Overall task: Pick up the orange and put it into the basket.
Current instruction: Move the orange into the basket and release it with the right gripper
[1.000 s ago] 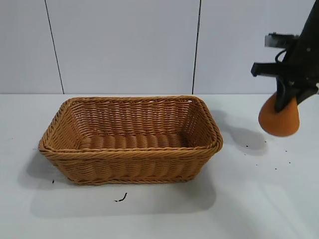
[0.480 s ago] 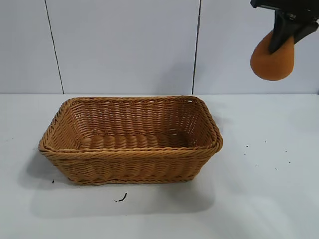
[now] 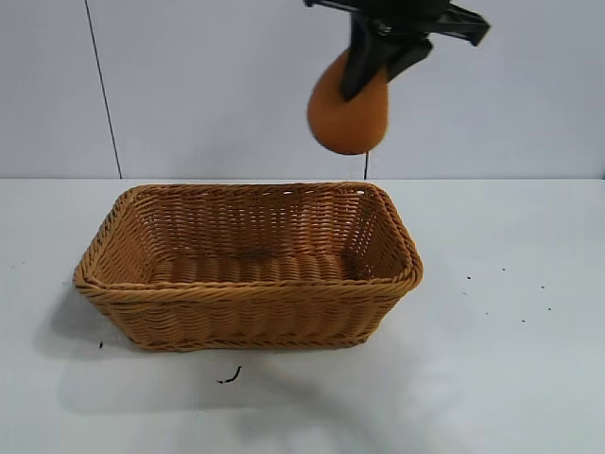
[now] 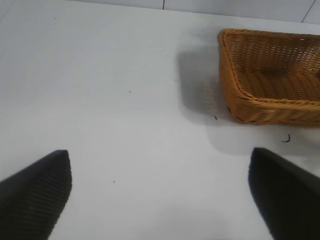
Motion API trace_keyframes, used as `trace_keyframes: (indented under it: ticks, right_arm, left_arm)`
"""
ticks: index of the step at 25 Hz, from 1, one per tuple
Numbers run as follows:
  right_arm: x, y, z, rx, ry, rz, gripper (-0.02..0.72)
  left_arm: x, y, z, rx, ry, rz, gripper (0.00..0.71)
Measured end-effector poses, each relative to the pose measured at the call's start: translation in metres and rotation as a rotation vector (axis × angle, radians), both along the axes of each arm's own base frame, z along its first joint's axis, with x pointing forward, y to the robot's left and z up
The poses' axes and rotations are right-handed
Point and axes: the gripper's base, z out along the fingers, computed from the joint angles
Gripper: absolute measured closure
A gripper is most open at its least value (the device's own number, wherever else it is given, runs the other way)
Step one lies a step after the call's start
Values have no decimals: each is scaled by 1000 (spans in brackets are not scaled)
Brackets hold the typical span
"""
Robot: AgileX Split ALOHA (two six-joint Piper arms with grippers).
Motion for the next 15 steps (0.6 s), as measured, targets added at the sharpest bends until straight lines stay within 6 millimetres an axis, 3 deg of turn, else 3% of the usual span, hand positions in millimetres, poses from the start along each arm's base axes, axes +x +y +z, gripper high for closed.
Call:
trace_keyframes:
  ticks: [6, 12, 15]
  right_arm:
    - [-3, 53, -51, -1, 30, 61, 638]
    - [9, 67, -112, -16, 104, 26, 638]
    - [13, 69, -131, -24, 115, 17, 638]
  left_arm:
    - [0, 0, 0, 0, 0, 0, 18]
    - [0, 0, 0, 0, 0, 0, 18]
    - [0, 0, 0, 0, 0, 0, 18]
